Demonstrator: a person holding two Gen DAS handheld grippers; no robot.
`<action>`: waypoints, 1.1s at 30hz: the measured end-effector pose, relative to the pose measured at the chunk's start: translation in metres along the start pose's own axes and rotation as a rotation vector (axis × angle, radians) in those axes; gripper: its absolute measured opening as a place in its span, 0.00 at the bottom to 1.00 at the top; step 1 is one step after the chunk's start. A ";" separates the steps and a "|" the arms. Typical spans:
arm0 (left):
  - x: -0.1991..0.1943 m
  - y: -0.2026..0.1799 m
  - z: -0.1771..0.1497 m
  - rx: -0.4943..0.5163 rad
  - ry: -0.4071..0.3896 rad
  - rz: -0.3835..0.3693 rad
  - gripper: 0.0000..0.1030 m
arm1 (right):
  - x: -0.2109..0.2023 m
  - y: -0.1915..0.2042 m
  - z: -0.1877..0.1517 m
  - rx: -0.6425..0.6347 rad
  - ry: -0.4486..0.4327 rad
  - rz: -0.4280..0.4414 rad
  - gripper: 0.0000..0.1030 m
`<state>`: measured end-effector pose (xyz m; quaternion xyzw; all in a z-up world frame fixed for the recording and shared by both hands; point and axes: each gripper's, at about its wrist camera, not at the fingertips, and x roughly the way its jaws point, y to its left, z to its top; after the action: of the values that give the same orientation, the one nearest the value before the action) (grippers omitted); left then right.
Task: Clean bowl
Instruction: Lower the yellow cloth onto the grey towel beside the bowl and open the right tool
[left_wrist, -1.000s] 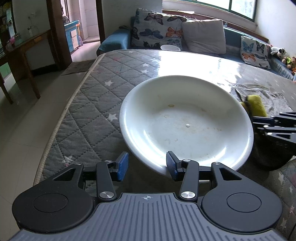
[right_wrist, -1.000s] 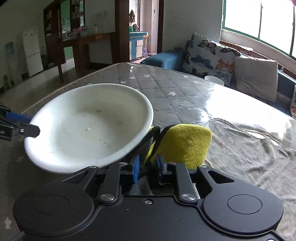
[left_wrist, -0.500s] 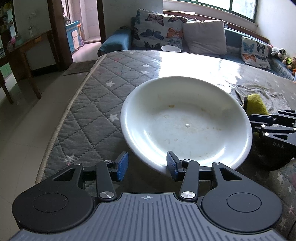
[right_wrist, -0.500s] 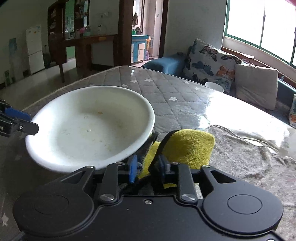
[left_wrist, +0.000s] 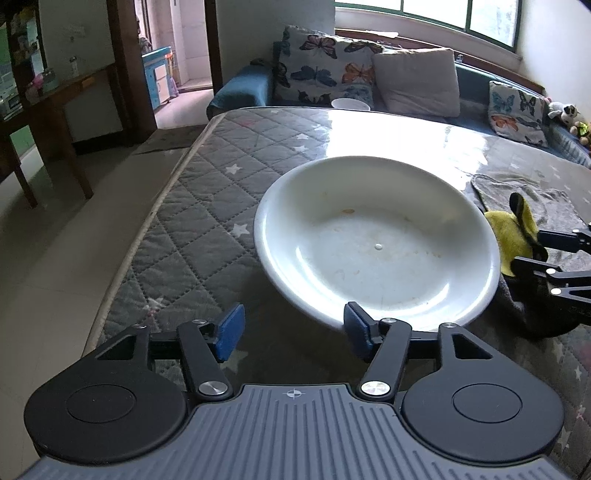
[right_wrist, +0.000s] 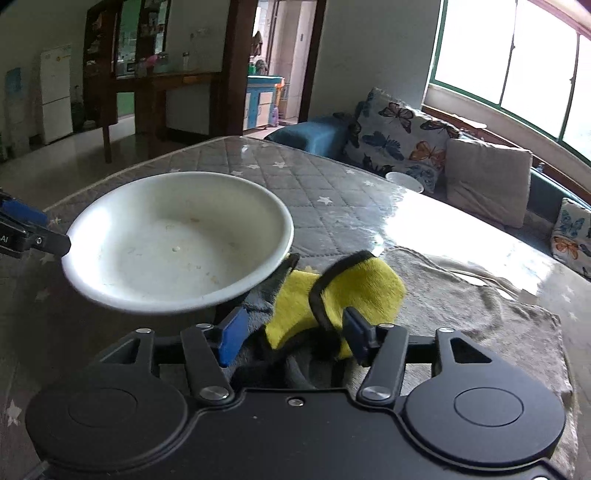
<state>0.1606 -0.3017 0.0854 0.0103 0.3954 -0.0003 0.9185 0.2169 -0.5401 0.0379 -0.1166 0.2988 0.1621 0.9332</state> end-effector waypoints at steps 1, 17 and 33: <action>-0.001 0.000 -0.001 -0.001 -0.001 0.001 0.64 | -0.003 -0.001 -0.001 0.006 -0.003 -0.004 0.64; -0.014 -0.008 -0.023 0.002 -0.001 -0.018 0.71 | -0.043 0.005 -0.019 -0.005 -0.073 -0.090 0.97; -0.019 -0.003 -0.048 -0.013 -0.021 -0.012 0.74 | -0.065 -0.005 -0.053 0.060 -0.107 -0.196 1.00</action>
<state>0.1124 -0.3043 0.0665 0.0021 0.3856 -0.0035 0.9227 0.1416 -0.5763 0.0353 -0.1083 0.2405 0.0670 0.9623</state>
